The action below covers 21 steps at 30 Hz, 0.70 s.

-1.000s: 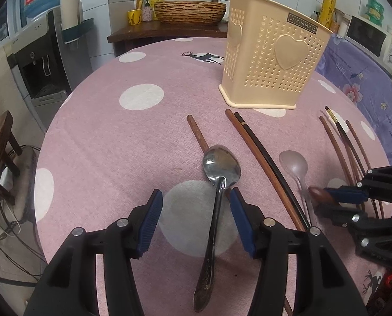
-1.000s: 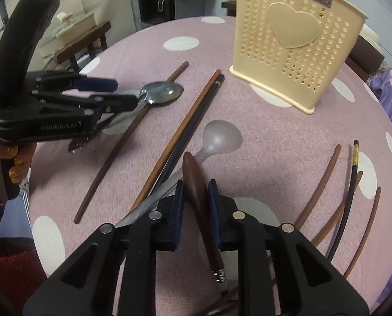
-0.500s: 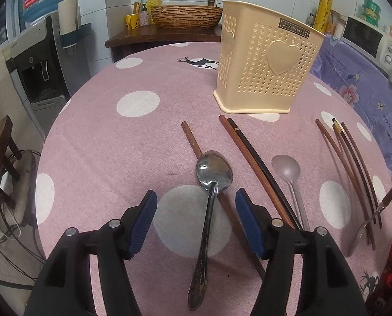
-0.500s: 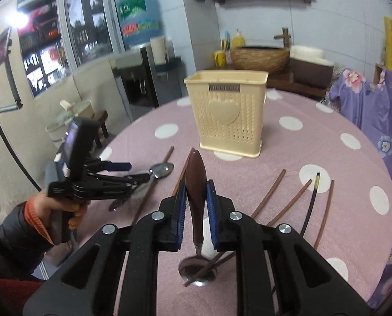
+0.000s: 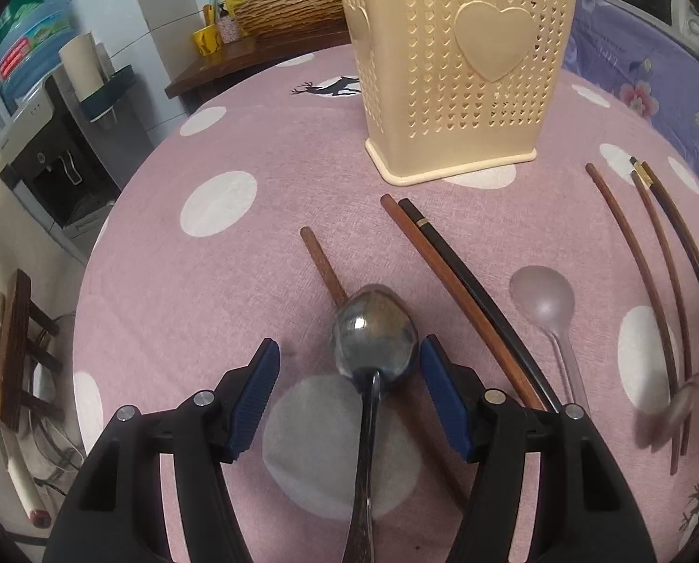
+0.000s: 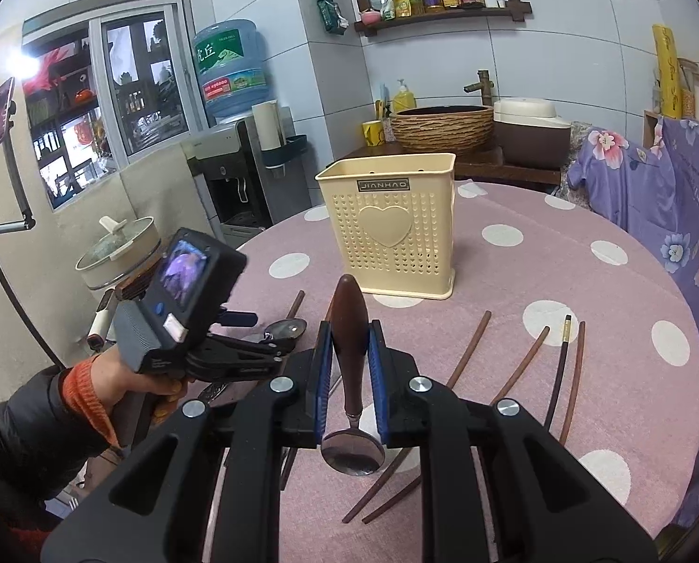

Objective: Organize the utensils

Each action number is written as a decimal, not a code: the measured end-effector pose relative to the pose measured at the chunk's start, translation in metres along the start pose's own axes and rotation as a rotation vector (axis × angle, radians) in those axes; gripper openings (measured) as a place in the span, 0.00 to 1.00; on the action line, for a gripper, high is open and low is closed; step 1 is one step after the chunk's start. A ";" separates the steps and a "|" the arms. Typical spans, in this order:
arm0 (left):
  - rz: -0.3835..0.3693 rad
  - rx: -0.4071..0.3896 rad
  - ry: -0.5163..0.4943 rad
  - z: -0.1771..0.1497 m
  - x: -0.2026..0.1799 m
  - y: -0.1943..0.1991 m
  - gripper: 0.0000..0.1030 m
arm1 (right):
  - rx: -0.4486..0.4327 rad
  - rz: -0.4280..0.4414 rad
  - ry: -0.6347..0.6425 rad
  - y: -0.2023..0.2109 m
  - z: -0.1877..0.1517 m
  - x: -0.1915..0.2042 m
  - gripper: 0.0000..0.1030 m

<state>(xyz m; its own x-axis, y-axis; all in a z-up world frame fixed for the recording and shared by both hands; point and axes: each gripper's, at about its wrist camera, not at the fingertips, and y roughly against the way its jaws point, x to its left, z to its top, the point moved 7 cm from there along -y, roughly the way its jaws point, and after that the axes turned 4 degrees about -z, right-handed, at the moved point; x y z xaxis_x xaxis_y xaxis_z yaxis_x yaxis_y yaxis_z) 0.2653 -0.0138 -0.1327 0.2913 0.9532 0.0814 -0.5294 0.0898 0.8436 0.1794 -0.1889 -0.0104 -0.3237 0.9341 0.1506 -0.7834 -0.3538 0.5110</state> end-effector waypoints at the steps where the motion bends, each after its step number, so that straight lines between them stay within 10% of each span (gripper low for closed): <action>1: 0.003 0.006 -0.007 0.002 0.000 -0.001 0.60 | -0.001 0.002 -0.001 0.000 0.000 0.000 0.16; 13: -0.029 0.039 -0.025 0.011 -0.011 -0.002 0.36 | -0.003 -0.003 -0.001 -0.002 0.000 0.001 0.16; 21: -0.110 -0.211 0.091 0.027 0.005 0.072 0.36 | 0.001 -0.011 -0.010 -0.004 0.001 -0.002 0.16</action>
<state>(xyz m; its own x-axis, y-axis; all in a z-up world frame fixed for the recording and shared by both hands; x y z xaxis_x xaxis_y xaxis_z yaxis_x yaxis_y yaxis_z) 0.2505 -0.0104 -0.0574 0.2886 0.9555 -0.0603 -0.6561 0.2433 0.7144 0.1841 -0.1891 -0.0119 -0.3099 0.9383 0.1532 -0.7864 -0.3435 0.5134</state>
